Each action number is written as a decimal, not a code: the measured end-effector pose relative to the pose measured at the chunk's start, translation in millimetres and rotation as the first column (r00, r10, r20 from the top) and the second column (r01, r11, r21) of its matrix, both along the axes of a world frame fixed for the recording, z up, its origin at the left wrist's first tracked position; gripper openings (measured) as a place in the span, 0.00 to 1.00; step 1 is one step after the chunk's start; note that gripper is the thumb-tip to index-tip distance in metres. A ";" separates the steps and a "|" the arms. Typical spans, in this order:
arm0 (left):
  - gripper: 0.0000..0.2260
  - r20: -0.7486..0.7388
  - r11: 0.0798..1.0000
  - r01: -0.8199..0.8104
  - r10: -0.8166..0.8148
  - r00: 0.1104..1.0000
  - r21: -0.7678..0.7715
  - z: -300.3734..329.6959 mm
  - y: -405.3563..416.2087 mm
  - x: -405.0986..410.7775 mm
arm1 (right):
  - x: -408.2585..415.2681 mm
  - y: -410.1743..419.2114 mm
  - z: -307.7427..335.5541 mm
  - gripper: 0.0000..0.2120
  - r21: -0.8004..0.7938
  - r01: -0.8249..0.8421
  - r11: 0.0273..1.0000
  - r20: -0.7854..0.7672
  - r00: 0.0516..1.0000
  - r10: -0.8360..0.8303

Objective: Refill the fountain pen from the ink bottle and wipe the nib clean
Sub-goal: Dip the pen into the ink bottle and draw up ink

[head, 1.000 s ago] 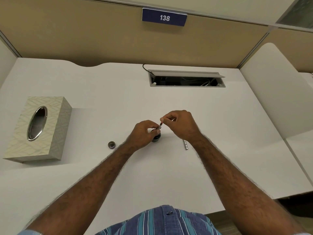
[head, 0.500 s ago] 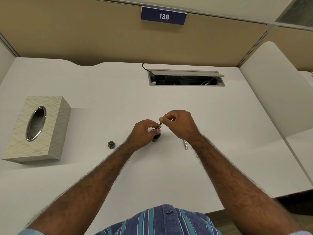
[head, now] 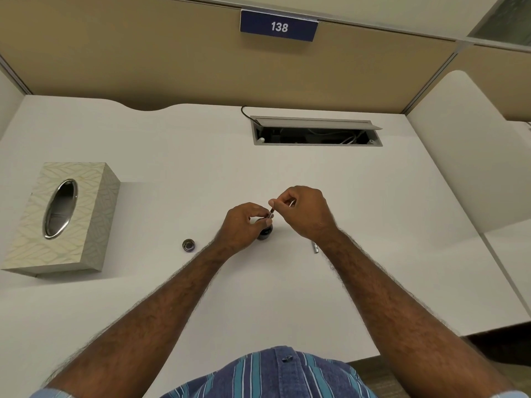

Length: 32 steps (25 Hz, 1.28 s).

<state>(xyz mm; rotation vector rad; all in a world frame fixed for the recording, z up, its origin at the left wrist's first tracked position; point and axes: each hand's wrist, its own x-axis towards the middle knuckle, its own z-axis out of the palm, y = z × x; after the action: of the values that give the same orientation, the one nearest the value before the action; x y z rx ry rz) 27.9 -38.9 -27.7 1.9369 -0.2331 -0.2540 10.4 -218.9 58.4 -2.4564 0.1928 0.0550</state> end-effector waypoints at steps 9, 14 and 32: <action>0.06 0.016 1.000 0.005 -0.005 1.000 -0.004 0.4 0.4 0.7 | -0.8 0.3 1.6 0.06 0.033 -0.027 0.999 0.015 1.000 0.026; 0.06 0.016 1.000 0.014 -0.014 1.000 -0.002 0.7 -2.0 -0.1 | 0.8 1.0 -2.2 0.13 0.009 0.034 0.999 0.031 0.999 -0.034; 0.07 0.010 1.000 0.000 0.000 1.000 0.003 5.3 -1.8 -2.2 | -1.1 -4.5 -5.4 0.03 0.068 -0.044 0.997 0.060 0.997 0.040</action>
<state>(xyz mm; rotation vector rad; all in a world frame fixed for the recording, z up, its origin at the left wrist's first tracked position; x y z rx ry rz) 25.7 -40.7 -22.4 1.9420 -0.2389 -0.2446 9.3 -223.3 53.0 -2.3899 0.1116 0.0079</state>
